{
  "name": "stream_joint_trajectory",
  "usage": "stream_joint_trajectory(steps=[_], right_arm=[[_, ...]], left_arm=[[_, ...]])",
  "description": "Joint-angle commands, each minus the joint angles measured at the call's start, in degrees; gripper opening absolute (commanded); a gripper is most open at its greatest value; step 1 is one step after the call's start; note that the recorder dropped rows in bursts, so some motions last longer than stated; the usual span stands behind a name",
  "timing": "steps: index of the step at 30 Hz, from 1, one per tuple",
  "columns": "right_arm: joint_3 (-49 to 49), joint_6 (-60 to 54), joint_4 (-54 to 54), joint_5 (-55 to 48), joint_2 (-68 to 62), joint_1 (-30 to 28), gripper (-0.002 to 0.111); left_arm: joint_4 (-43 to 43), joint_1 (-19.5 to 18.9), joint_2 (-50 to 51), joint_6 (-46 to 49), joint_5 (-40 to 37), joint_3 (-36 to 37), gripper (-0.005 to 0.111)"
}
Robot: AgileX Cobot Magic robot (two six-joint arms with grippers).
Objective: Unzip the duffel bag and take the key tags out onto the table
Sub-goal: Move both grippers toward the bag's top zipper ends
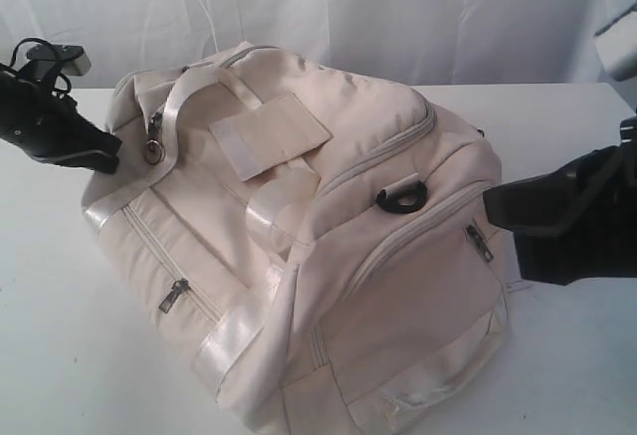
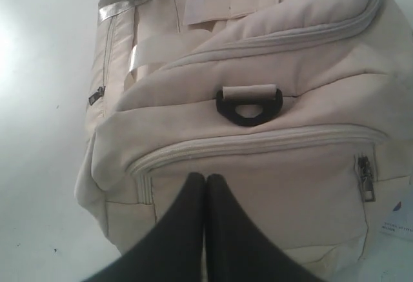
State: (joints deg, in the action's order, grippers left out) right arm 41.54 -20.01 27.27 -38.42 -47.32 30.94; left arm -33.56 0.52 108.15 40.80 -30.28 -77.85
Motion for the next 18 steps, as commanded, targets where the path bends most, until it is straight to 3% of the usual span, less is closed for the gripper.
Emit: stream_joint_trajectory(steps=[1, 8, 10, 18], right_arm=[[-0.5, -0.8, -0.2, 0.3, -2.3, 0.2, 0.000], [-0.3, -0.8, -0.3, 3.4, -7.4, 0.2, 0.000], [-0.3, -0.8, -0.3, 5.2, -8.3, 0.2, 0.005], [-0.3, -0.1, -0.2, 12.6, -10.7, 0.2, 0.054]], left_arm=[[2.1, 0.1, -1.7, -2.2, -9.0, 0.0, 0.000], [5.8, 0.1, -6.9, -5.3, -13.2, 4.0, 0.000], [5.6, 0.1, -9.5, -6.3, -12.2, 6.4, 0.000], [5.5, 0.1, -18.6, -8.8, -10.9, 18.0, 0.000]])
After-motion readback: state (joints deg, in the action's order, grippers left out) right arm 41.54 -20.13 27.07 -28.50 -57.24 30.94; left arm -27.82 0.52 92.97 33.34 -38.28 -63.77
